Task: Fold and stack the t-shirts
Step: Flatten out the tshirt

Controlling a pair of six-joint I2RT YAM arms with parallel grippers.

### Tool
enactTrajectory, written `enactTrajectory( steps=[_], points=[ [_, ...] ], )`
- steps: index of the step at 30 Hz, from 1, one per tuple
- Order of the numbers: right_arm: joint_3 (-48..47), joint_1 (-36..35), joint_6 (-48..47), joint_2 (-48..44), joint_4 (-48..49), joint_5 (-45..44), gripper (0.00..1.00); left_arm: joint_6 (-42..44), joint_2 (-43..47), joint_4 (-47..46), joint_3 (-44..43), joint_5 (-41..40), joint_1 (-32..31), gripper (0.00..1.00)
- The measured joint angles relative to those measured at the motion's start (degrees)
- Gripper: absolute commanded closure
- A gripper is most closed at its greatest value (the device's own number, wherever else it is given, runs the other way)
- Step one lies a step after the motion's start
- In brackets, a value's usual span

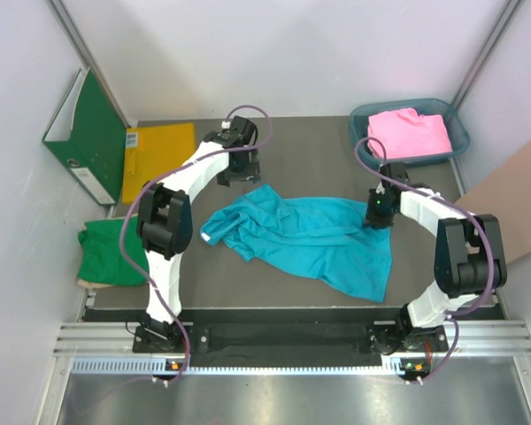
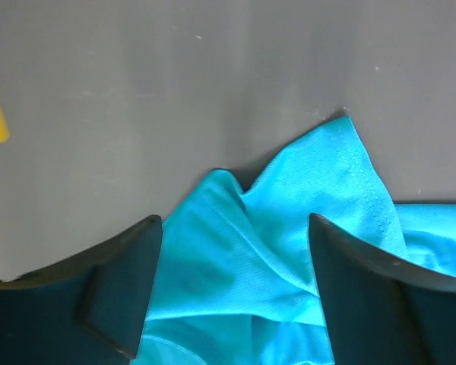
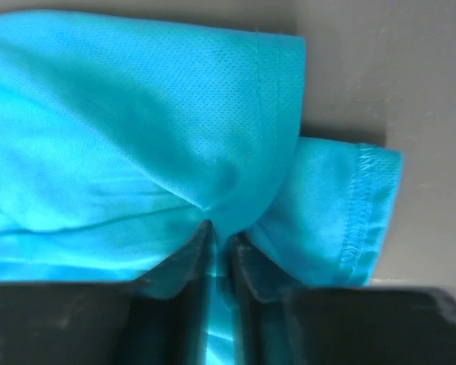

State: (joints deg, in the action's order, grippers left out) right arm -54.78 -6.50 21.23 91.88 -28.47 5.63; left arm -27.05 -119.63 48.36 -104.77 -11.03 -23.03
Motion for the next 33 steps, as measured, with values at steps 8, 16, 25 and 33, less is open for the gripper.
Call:
enactTrajectory(
  steps=[8,16,25,33],
  points=[
    [0.02,-1.18,0.92,0.87,0.15,-2.34,1.00,0.70,-6.71,-0.24,-2.73,5.09,-0.46,0.05],
    [0.02,-1.53,0.90,0.68,0.00,-3.02,1.00,1.51,-16.46,0.61,-13.51,8.63,-2.71,0.07],
    [0.02,-1.53,0.94,-0.02,-0.26,-2.97,1.00,2.25,-19.28,0.96,-17.11,8.37,-4.33,1.00],
    [-4.17,-1.60,0.42,-1.22,-3.34,-3.58,1.00,2.97,-15.15,2.60,-13.40,1.95,-2.78,1.00]
  ],
)
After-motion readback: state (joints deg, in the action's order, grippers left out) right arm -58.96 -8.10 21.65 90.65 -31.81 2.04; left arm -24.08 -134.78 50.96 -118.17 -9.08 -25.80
